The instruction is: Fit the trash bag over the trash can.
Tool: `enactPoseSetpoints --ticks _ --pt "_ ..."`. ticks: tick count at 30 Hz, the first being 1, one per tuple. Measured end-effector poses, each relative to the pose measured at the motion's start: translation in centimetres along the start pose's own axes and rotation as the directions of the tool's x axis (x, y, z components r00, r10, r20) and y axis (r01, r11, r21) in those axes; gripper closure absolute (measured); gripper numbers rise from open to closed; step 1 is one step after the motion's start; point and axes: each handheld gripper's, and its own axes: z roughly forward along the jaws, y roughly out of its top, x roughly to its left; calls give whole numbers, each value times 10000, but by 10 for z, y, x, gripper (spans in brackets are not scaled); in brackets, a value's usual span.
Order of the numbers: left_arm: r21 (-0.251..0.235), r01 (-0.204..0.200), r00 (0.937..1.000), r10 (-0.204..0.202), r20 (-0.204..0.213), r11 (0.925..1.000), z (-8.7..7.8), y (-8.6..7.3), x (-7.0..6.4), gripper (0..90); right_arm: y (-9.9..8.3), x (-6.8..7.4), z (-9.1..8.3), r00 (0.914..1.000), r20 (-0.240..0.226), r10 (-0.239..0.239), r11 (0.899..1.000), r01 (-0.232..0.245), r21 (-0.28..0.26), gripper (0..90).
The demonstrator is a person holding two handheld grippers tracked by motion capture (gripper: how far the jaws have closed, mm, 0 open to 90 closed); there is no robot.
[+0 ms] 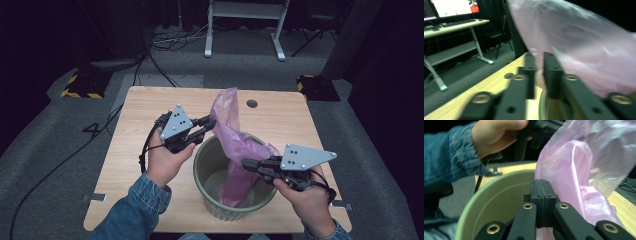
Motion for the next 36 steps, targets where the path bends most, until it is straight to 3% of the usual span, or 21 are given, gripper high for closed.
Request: enactPoseSetpoints --ticks 1,5,7,14,22,25,29,33,36 --pt "42 -144 9998 145 -154 9999 -4 0 -1 567 1 -1 -3 9999 123 55 9998 -52 -207 900" --pt "59 -179 9989 182 -443 9998 -21 2 -4 474 2 -3 -6 9995 294 115 9991 -102 -421 900" --pt "2 -263 9991 263 -319 9997 -28 2 -8 472 3 -3 -7 9992 381 127 9987 -108 -503 900" --pt "-264 -761 9939 780 781 9967 -28 6 -34 493 8 -2 -2 9986 524 35 9980 -1 -640 900" --pt "-504 -924 9782 1002 1821 9944 -13 6 -51 467 9 -2 1 9984 558 -44 9978 80 -651 900" --pt "-500 -1001 9722 1084 2077 9937 -9 6 -53 532 9 -2 1 9988 492 -8 9978 41 -665 900" --pt "-417 -1337 9598 1398 2432 9902 -5 8 -57 752 10 -1 1 9989 467 -34 9977 66 -673 900" --pt "-346 -1366 9564 1409 2557 9900 -6 9 -58 899 11 -1 -1 9984 560 -43 9976 81 -689 900" --pt "-305 -1327 9558 1360 2608 9907 -6 9 -58 900 10 -1 -3 9981 622 -10 9976 53 -689 900"
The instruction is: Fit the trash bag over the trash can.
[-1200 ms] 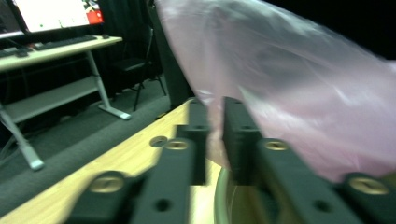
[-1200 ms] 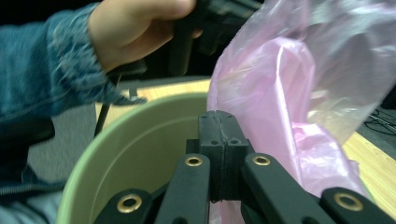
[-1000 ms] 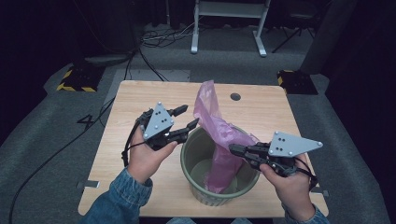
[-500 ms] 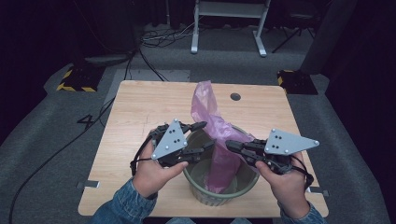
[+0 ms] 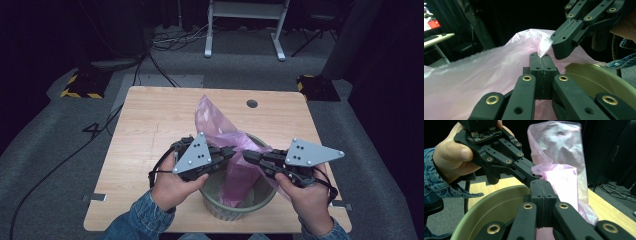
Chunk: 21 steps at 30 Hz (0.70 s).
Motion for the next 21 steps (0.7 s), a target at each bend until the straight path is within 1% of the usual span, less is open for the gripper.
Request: enactPoseSetpoints --ticks 2,6,7,11,13,15,16,17,19,21 --pt "-7 22 10000 -22 17 10000 -1 -1 1 900 0 -1 -2 10000 91 -10 10000 11 -48 900" --pt "1 69 10000 -69 -41 10000 -5 -3 4 900 0 -4 -6 9996 217 194 9998 -192 -100 900" --pt "21 100 9999 -100 -28 9999 -7 -4 5 900 -1 -7 -8 9991 262 341 9994 -339 -78 900" --pt "109 51 10000 -51 -28 9999 -9 -7 7 900 0 -9 -9 9985 350 427 9990 -423 -134 900" --pt "114 51 10000 -51 -33 9999 -9 -7 7 900 1 -9 -8 9991 276 327 9994 -323 -152 900" --pt "101 101 9999 -101 12 9999 -9 -6 6 900 2 -8 -6 9995 1 311 9993 -310 -219 900" --pt "110 113 9999 -114 21 9999 -8 -6 6 900 3 -8 -5 9996 -16 274 9994 -275 -193 858" --pt "126 107 9999 -107 28 9999 -8 -6 6 900 4 -7 -4 9995 -92 305 9994 -307 -156 776" --pt "117 137 9998 -138 115 9998 -7 -5 5 900 6 -5 -1 9989 -269 379 9991 -384 -171 725" --pt "61 118 9997 -119 195 9999 -6 -5 4 900 8 -4 4 9991 -312 281 9996 -278 103 687"
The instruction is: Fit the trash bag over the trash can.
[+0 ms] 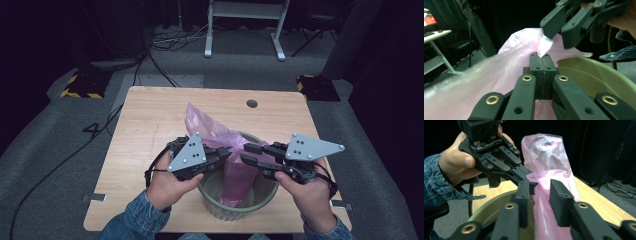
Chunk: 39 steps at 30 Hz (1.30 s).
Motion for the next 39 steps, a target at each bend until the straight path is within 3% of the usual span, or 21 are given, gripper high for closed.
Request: enactPoseSetpoints --ticks 2,4,11,20,25,28,30,33,36,39 --pt "-115 36 10000 -36 62 9999 0 1 0 900 0 0 2 10000 -28 -31 9999 31 118 719" --pt "-289 99 9999 -97 87 9995 -1 1 0 855 0 0 5 9997 -152 -200 9992 205 350 900" --pt "-380 127 9999 -126 36 9992 -6 1 0 900 2 -2 0 9998 -214 43 9999 -45 -93 900" --pt "-365 -60 10000 59 -10 9993 -9 1 0 892 7 -4 -9 9993 375 0 9999 6 -170 900" --pt "-336 44 9999 -40 99 9994 -7 2 0 900 9 -4 -9 9997 -17 -251 9995 250 -214 900" --pt "-396 62 9998 -55 180 9992 -6 4 -1 900 10 -3 -5 9995 -66 -321 9995 321 -29 771" --pt "-436 72 9997 -62 245 9990 -6 4 0 900 10 -2 -2 9994 -63 -344 9993 345 108 735" --pt "-488 55 9991 -34 425 9988 -5 5 -1 890 10 -3 1 9991 -223 -360 9992 365 185 757" --pt "-519 53 9987 -27 514 9986 -4 6 -2 883 11 -3 2 9980 -425 -460 9986 471 251 900" --pt "-547 44 9991 -21 423 9985 -7 5 -1 888 12 -3 0 9987 -169 -485 9986 488 179 900"
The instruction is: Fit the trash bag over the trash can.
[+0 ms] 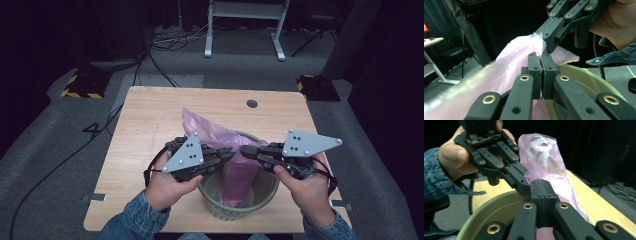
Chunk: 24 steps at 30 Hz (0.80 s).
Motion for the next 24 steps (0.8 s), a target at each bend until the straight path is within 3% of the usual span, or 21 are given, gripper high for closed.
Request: enactPoseSetpoints --ticks 5,9,16,24 --pt "210 4 9997 1 -242 9998 -5 -2 2 900 2 -3 -7 9992 351 188 9996 -181 -196 900" --pt "278 56 9995 -47 -311 9996 -12 -6 5 900 -1 -13 -16 9940 985 468 9988 -453 -177 900" --pt "248 242 9981 -227 -569 9994 -24 -12 9 900 -7 -25 -27 9870 1414 763 9970 -736 -241 900" --pt "-89 546 9912 -553 -1201 9985 -54 -18 16 900 -13 -37 -46 9738 2004 1072 9940 -1005 -433 900"
